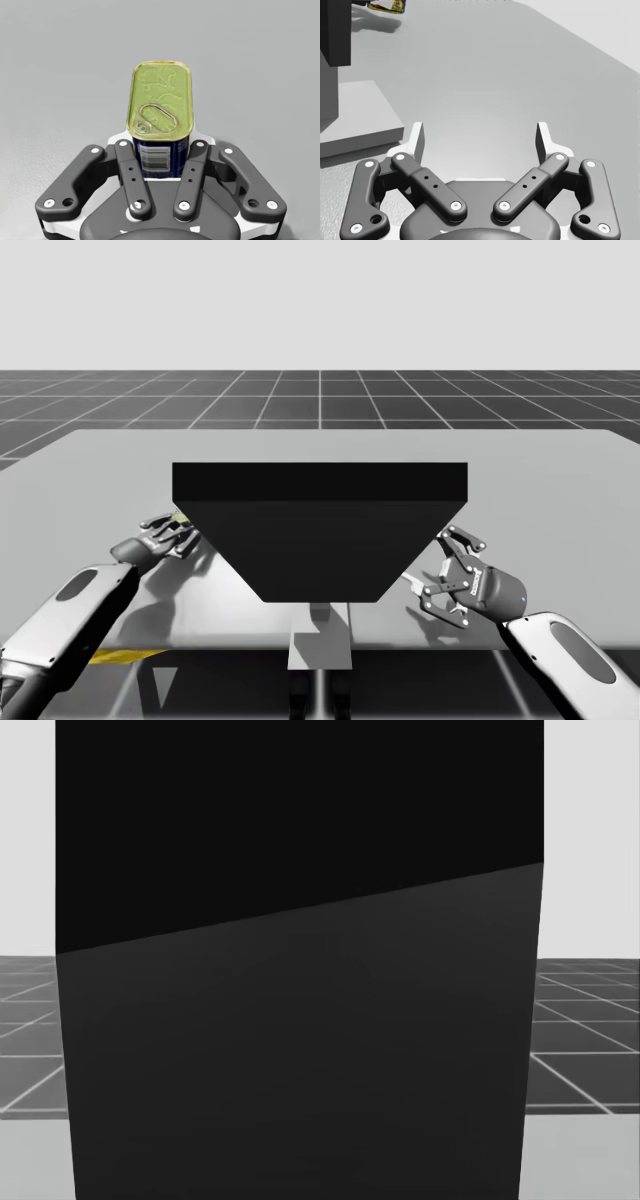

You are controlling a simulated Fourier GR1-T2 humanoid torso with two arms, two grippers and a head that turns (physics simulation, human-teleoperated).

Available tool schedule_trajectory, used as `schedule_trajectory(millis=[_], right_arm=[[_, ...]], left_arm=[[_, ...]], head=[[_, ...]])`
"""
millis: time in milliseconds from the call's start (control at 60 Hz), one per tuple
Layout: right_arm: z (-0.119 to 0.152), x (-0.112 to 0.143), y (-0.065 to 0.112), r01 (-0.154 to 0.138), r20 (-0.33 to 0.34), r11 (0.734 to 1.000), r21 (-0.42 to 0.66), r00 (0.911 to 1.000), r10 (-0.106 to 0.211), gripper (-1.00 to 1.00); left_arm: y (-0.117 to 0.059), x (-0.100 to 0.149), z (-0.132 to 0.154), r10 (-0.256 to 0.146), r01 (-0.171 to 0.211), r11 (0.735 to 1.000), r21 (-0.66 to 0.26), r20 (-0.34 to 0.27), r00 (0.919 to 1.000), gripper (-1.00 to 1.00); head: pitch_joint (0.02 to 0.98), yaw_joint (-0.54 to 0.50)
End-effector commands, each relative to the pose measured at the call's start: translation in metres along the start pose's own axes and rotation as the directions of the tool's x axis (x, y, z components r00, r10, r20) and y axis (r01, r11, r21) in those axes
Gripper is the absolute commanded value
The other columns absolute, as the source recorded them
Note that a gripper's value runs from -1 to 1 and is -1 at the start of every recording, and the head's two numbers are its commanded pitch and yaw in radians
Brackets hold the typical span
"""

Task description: Reach around the screen and pick up the object behind it.

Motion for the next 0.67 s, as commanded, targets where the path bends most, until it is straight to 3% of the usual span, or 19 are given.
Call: schedule_trajectory(millis=[17, 183, 317, 400, 450, 467, 517, 533, 633, 667], right_arm=[[-0.001, 0.001, -0.001, -0.005, 0.007, 1.000, -0.009, 1.0000, 0.005, -1.00], [-0.002, 0.001, -0.001, -0.006, 0.011, 1.000, -0.012, 0.9999, 0.006, -1.00], [-0.001, 0.001, -0.001, -0.004, 0.014, 1.000, -0.014, 0.9999, 0.004, -1.00], [-0.002, 0.001, -0.001, -0.005, 0.011, 1.000, -0.012, 0.9999, 0.005, -1.00], [-0.002, 0.001, -0.001, -0.005, 0.011, 1.000, -0.013, 0.9999, 0.005, -1.00], [-0.002, 0.001, -0.001, -0.004, 0.011, 1.000, -0.013, 0.9999, 0.004, -1.00], [-0.002, 0.001, -0.001, -0.005, 0.012, 1.000, -0.013, 0.9999, 0.005, -1.00], [-0.001, 0.001, -0.001, -0.005, 0.012, 1.000, -0.015, 0.9999, 0.005, -1.00], [-0.002, 0.002, -0.002, -0.001, 0.021, 0.999, -0.035, 0.9998, 0.002, -1.00], [-0.004, 0.004, -0.005, 0.008, 0.031, 0.998, -0.059, 0.9995, -0.006, -1.00]], left_arm=[[0.033, 0.033, 0.022, -0.054, 0.054, 0.998, -0.008, 0.077, 0.9956, 1.00], [0.045, 0.067, 0.042, -0.094, 0.088, 0.995, 0.049, 0.145, 0.9849, 1.00], [0.045, 0.104, 0.053, -0.147, 0.131, 0.987, 0.087, 0.210, 0.9665, 1.00], [0.040, 0.134, 0.064, -0.176, 0.149, 0.982, 0.118, 0.274, 0.9454, 1.00], [0.037, 0.144, 0.067, -0.184, 0.152, 0.980, 0.126, 0.298, 0.9369, 1.00], [0.034, 0.153, 0.071, -0.193, 0.157, 0.978, 0.134, 0.320, 0.9276, 1.00], [0.030, 0.161, 0.074, -0.205, 0.166, 0.976, 0.141, 0.341, 0.9172, 1.00], [0.027, 0.168, 0.077, -0.215, 0.172, 0.974, 0.148, 0.361, 0.9072, 1.00], [0.015, 0.184, 0.083, -0.237, 0.185, 0.969, 0.163, 0.409, 0.8812, 1.00], [0.009, 0.190, 0.086, -0.252, 0.194, 0.965, 0.175, 0.430, 0.8670, 1.00]], head=[[0.151, -0.03], [0.148, -0.03], [0.148, -0.03], [0.151, -0.03], [0.151, -0.03], [0.151, -0.03], [0.151, -0.03], [0.151, -0.03], [0.150, -0.03], [0.149, -0.03]])
